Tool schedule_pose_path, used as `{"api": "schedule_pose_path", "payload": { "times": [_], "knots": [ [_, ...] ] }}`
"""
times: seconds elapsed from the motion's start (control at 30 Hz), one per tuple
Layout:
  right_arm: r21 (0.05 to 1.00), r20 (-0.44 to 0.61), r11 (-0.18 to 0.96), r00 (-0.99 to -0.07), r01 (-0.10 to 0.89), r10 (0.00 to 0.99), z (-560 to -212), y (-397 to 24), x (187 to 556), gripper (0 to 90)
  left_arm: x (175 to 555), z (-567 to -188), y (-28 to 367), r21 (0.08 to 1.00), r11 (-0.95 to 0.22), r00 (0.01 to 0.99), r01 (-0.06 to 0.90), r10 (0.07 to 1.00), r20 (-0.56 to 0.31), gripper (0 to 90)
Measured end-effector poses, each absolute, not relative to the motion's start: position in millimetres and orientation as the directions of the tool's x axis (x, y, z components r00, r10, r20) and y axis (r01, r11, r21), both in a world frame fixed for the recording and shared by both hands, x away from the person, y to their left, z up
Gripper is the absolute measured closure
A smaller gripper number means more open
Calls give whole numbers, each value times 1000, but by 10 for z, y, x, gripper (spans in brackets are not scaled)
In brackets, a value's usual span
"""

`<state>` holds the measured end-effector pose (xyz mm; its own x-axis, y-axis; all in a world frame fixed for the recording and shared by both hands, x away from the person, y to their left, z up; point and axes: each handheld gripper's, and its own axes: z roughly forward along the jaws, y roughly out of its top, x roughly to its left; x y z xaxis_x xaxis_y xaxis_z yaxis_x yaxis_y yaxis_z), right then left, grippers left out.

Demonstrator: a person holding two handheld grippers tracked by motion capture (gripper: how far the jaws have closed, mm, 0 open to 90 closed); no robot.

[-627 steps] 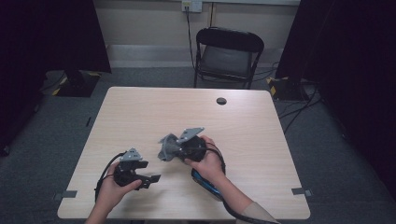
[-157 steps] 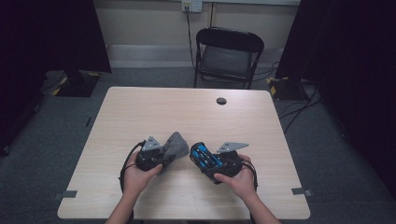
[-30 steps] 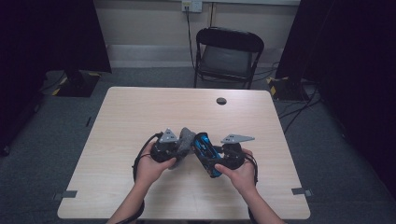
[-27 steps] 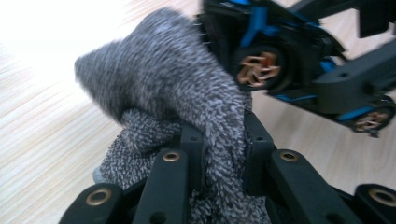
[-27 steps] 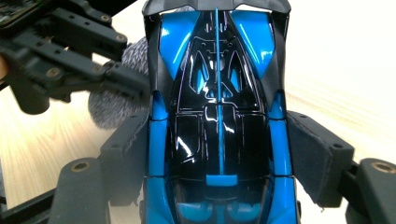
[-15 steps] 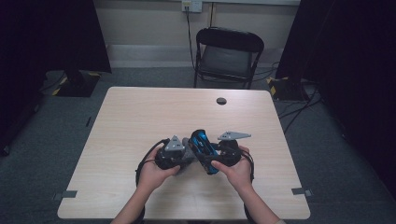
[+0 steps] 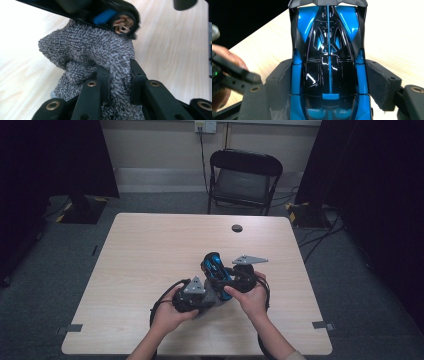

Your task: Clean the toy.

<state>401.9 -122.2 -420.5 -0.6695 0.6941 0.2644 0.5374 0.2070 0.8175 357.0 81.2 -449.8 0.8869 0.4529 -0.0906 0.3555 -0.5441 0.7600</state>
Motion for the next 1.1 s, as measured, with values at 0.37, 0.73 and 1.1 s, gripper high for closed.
{"api": "schedule_pose_path", "payload": {
  "times": [0.37,0.73,1.1],
  "knots": [
    [821,261,204,-668,534,697,-4168,-1299,4012,279,3639,-4530,929,763,-506,847,401,523,-98,749],
    [816,278,210,-685,538,673,-4251,-1306,3899,278,3832,-4319,1054,789,-435,780,434,619,-88,749],
    [815,277,197,-665,545,694,-4252,-1342,3954,278,3643,-4481,779,757,-536,868,373,489,-82,749]
  ]
}}
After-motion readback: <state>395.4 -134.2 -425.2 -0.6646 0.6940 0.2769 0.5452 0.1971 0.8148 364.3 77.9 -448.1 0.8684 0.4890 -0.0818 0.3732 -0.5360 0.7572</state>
